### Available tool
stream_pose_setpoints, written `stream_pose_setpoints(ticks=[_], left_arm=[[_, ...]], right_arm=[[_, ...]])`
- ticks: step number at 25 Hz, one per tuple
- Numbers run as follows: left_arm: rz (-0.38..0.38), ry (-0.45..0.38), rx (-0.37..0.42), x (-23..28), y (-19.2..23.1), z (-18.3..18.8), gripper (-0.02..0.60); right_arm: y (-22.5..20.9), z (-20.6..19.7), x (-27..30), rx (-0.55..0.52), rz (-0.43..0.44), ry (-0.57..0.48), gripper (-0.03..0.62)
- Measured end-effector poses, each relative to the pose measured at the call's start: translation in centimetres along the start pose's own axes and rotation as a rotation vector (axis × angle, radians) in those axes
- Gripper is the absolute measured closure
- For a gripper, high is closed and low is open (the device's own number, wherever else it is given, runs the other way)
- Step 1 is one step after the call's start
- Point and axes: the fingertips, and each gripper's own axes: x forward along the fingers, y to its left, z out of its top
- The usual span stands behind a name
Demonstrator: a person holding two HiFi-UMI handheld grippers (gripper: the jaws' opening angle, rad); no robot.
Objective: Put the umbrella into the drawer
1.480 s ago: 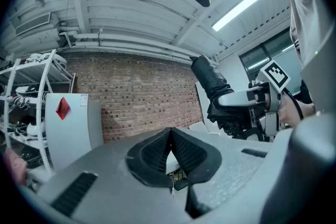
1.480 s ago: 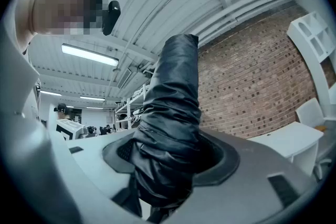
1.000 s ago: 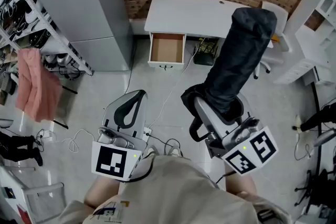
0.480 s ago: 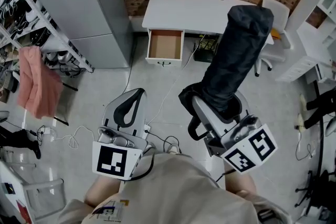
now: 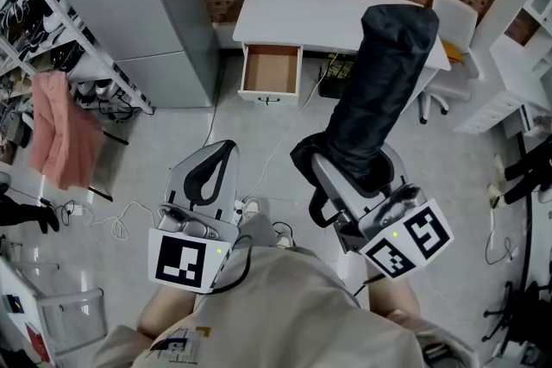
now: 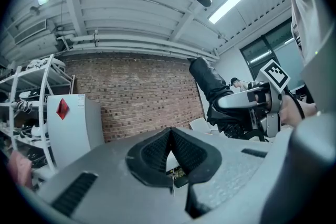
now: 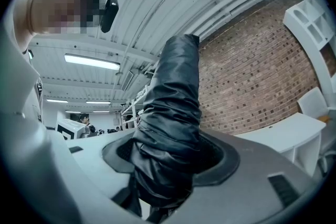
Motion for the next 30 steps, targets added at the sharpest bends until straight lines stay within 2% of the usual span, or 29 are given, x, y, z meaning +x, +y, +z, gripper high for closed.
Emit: stream_pose_setpoints(ticks=[9, 17, 30], left_arm=[[0.016, -0.010, 0.011, 0.8, 0.7, -0.6, 0.574], [0.058, -0.017, 0.003, 2.2, 3.3, -1.2, 0.572], [0.045, -0.002, -0.013, 9.3, 9.3, -4.5, 0.572]], right_arm=[[-0.5, -0.2, 1.7, -0.011, 0.026, -0.007, 0.329], [-1.3, -0.5, 5.0, -0.020, 0.062, 0.012, 0.329], [-5.9, -2.4, 13.5, -0.025, 0.048, 0.039, 0.329]])
